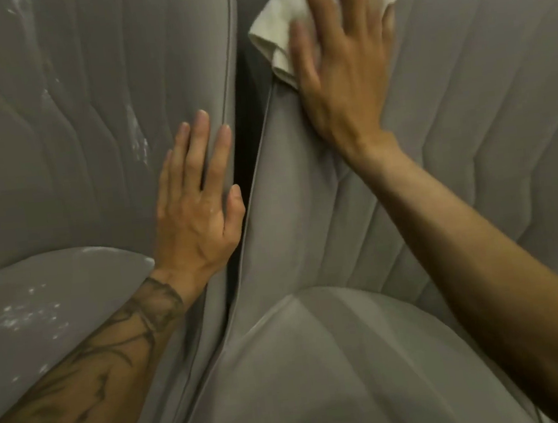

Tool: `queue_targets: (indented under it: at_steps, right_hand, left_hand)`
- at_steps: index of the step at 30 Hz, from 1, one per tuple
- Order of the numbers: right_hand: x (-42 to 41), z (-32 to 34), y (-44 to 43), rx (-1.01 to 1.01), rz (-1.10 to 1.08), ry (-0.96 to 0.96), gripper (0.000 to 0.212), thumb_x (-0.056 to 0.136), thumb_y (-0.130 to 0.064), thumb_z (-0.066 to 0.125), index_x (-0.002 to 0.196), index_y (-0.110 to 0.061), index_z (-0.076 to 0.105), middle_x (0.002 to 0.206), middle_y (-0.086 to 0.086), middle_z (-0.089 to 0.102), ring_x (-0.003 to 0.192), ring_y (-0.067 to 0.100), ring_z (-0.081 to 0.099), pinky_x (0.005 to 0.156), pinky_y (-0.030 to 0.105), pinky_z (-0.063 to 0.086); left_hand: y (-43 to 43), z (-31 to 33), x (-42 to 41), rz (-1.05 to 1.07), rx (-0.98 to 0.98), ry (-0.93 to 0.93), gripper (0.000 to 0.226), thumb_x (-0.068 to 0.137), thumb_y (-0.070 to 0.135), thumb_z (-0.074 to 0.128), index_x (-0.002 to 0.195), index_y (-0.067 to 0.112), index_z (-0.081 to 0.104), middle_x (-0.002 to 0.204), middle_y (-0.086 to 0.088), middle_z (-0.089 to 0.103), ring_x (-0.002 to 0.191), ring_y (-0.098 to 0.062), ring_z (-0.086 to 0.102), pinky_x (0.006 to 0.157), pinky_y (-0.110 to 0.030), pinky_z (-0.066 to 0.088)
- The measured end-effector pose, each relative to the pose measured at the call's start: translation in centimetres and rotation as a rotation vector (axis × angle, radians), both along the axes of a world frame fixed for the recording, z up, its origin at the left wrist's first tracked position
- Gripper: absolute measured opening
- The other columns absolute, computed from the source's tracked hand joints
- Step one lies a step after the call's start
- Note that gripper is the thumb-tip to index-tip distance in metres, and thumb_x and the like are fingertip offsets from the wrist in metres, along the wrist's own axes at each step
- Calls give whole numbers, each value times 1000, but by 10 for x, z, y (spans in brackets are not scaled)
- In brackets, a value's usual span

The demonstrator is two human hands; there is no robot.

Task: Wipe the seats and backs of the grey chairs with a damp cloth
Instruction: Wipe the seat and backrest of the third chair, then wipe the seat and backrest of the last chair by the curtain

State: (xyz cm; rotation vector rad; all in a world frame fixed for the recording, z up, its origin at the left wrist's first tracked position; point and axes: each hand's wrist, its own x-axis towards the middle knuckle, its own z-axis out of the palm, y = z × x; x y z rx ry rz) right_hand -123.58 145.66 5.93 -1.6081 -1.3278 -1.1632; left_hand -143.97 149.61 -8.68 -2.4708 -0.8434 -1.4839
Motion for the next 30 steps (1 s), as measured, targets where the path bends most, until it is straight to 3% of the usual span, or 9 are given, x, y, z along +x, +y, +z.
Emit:
queue_targets:
  at_steps: [4,8,11,14,17,21,23,27,30]
  right_hand:
    - [-25,-52,-28,-185,163,-87,53,108,-40,50,151,-10,50,162,18,39,154,42,29,124,52,27]
    - [-56,-118,-66,-295,302,64,42,107,-22,55,147,-9,55,160,17,42,154,42,28,123,53,30]
    - [-87,-155,-94,-435,406,188,43,107,-21,53,148,-7,53,162,15,40,157,38,23,125,54,27]
    - [-127,-179,-115,-472,536,342,45,110,-27,46,152,-13,49,166,5,36,160,27,17,128,49,22]
    - [-171,-194,-115,-561,550,297,48,113,-38,33,157,-22,42,169,0,29,161,23,15,127,39,17]
    - [-230,-221,-98,-967,489,208,52,113,-36,24,161,-16,33,171,9,23,160,28,18,127,42,9]
    - [-258,-232,-99,-1080,448,170,55,113,-33,21,161,-9,30,168,13,29,156,32,27,127,46,13]
    - [-275,-238,-113,-1144,573,157,57,110,-35,23,158,-6,38,165,15,36,153,33,35,129,47,20]
    - [-261,-231,-96,-1228,477,220,55,113,-37,22,163,-15,26,172,8,18,159,23,18,129,46,14]
  left_hand:
    - [-7,6,-5,30,-20,41,63,108,29,38,167,12,23,175,-14,17,163,-31,14,126,-58,27]
    - [-27,18,-17,14,-129,109,60,111,32,33,167,15,23,176,-12,16,163,-30,16,128,-56,26]
    - [-50,10,-48,23,-245,218,60,111,42,25,168,22,21,177,-3,14,162,-22,18,131,-50,19]
    - [-80,-16,-104,103,-385,323,61,110,45,22,166,22,30,174,-2,27,158,-20,31,130,-46,24]
    - [-113,-51,-165,217,-520,416,66,107,46,20,159,14,45,163,-8,46,147,-27,49,125,-48,31]
    - [-158,-82,-233,327,-577,499,75,110,49,9,146,6,60,146,-15,63,131,-31,64,117,-51,42]
    - [-173,-89,-256,369,-557,499,74,112,47,11,142,4,63,142,-17,66,128,-32,67,114,-51,47]
    - [-184,-88,-277,430,-583,451,75,112,49,10,141,5,63,141,-16,66,129,-32,65,117,-45,41]
    - [-182,-86,-286,465,-636,419,79,110,53,7,143,6,61,144,-15,64,132,-31,63,117,-48,38]
